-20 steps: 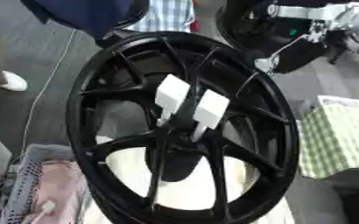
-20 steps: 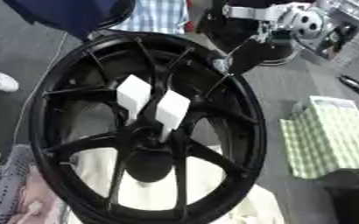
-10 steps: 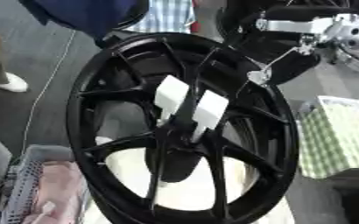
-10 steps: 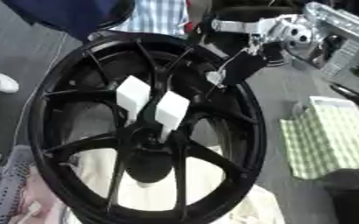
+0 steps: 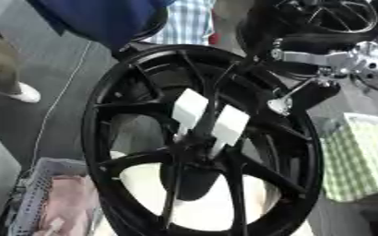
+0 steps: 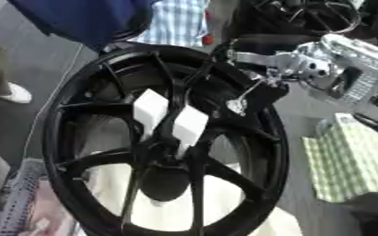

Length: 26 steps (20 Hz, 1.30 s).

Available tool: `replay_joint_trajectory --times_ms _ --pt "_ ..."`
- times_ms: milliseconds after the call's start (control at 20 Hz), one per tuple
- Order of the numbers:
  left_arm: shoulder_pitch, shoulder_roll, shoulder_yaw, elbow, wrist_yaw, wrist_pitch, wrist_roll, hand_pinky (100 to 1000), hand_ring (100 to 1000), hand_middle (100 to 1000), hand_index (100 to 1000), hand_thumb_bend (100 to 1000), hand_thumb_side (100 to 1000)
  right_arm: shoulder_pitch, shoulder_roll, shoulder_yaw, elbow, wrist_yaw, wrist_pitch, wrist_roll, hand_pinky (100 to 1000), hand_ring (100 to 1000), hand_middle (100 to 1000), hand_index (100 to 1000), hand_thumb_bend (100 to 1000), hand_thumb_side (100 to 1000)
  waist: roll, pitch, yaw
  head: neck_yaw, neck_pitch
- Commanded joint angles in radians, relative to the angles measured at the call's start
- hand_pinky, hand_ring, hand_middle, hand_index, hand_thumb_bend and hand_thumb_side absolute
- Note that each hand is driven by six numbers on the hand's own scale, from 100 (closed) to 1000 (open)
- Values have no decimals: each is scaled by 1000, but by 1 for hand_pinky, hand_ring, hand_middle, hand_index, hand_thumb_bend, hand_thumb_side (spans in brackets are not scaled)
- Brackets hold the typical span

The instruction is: Pull the pin out of the wheel hub.

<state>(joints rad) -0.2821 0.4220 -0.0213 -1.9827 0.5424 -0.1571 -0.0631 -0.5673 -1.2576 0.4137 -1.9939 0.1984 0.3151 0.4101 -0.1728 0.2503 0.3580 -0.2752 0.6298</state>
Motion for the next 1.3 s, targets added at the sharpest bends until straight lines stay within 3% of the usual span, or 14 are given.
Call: replay_joint_trajectory --times_ms 50,250,600,900,950,1300 --pt "-14 9 -2 -17 6 -1 -8 829 686 627 823 100 649 1 -46 -9 -6 33 -29 -18 901 909 882 870 138 100 7 -21 2 27 -18" --pt "-14 8 -3 -17 7 2 -10 829 686 627 823 100 650 19 -47 -1 -6 49 -38 -45 901 910 886 872 149 100 5 -20 3 42 -6" --pt "-18 4 -5 -17 11 5 -11 829 687 627 823 100 651 45 -54 9 -6 95 -73 -65 911 919 900 876 229 100 4 -18 7 67 -16" --pt "-17 5 -7 -17 11 7 -15 829 687 627 823 100 651 49 -53 10 -6 114 -83 -64 911 919 901 876 236 100 4 -18 5 76 -15" --pt "-17 5 -7 -17 12 9 -15 830 687 627 823 100 653 50 -54 12 -6 114 -85 -61 912 925 913 886 274 100 2 -17 6 79 -13" --pt "-21 9 -15 -17 15 22 -20 830 689 629 823 100 656 70 -89 0 -6 106 -124 -43 920 933 928 885 321 100 -21 -27 20 90 -33"
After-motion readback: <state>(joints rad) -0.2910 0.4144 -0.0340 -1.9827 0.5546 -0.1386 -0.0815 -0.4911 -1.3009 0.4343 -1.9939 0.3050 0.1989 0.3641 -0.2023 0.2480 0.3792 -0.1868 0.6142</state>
